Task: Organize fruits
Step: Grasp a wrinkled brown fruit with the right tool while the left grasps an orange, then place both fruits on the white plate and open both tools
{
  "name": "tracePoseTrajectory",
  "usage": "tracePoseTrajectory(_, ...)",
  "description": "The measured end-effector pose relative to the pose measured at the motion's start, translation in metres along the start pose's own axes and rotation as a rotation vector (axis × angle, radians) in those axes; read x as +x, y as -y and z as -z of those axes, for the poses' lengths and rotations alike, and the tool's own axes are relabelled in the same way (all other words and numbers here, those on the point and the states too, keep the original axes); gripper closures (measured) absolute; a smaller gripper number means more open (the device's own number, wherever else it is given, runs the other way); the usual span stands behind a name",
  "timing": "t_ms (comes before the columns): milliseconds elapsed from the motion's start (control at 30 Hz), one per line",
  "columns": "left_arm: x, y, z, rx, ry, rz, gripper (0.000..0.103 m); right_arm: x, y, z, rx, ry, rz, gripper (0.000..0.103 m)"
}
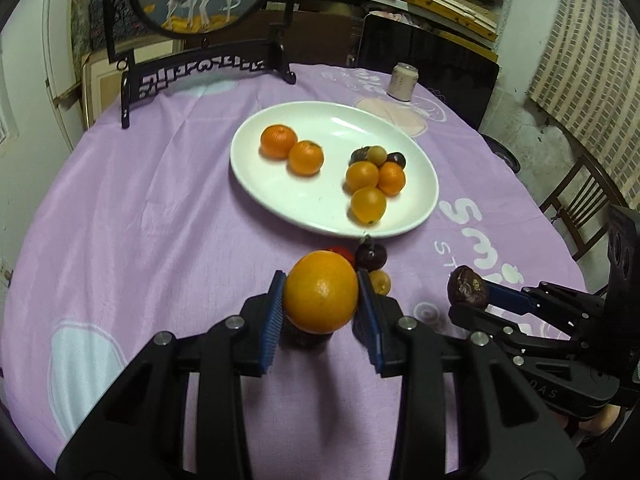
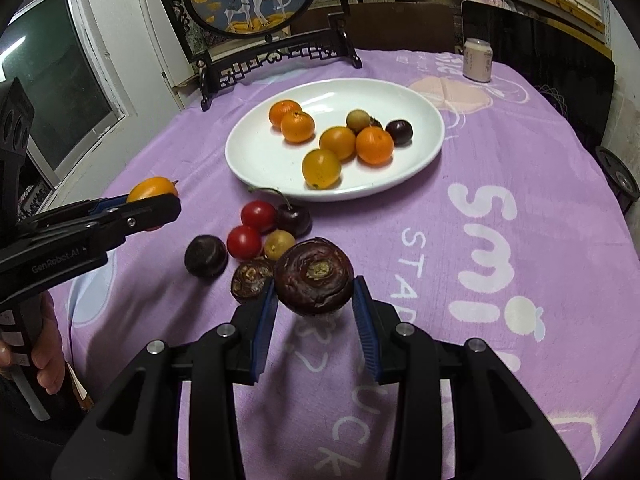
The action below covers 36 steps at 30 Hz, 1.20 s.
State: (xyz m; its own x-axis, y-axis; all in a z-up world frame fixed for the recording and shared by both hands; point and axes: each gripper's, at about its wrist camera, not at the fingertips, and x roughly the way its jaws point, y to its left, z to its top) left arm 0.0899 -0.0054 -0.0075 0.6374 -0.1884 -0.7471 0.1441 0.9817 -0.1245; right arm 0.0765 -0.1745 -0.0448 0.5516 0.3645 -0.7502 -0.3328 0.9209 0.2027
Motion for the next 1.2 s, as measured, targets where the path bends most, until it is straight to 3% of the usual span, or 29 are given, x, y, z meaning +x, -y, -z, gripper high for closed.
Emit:
tracePoseTrajectory(133,0.004,0.001,-0.014,0.018,-0.002,-0.003,0.067,-0.006,-0.002,-0.012,-0.024,0.02,0.01,0.065)
tracePoseTrajectory(300,0.027,0.0,-0.058,0.015,-0.001,-0.027,0.067,-0.006,0.0,-0.052,-0.067,0.065,0.041,0.065)
tracePoseTrajectory(500,0.085,-0.006,-0.117,-0.057,-0.028,-0.056,0.067,0.041,0.018,-0.117,-0.052,0.055,0.11,0.065)
tracePoseTrajectory(633,0.114,-0.007,-0.14,-0.085,-0.026,-0.045,0.067,0.074,0.04,-0.141,-0.016,0.057,0.149,0.065)
tracePoseTrajectory(900,0.132,-0.005,-0.145,-0.071,-0.033,-0.014,0.066,0.086,0.042,-0.142,-0.008,0.051,0.102,0.065)
tracePoseTrajectory(967,0.125,-0.005,-0.144,-0.079,-0.009,-0.007,0.04,0.088,0.04,-0.14,-0.012,0.06,0.118,0.056)
tracePoseTrajectory(1000,0.118,-0.005,-0.143,-0.083,0.012,-0.007,0.038,0.087,0.04,-0.14,-0.011,0.072,0.132,0.05)
tracePoseTrajectory(1100,0.099,-0.008,-0.141,-0.086,0.038,0.001,0.039,0.081,0.04,-0.136,-0.038,0.123,0.2,0.05)
tracePoseTrajectory(1200,0.076,-0.015,-0.13,-0.119,0.061,-0.013,0.039,0.072,0.045,-0.128,-0.027,0.155,0.203,0.05)
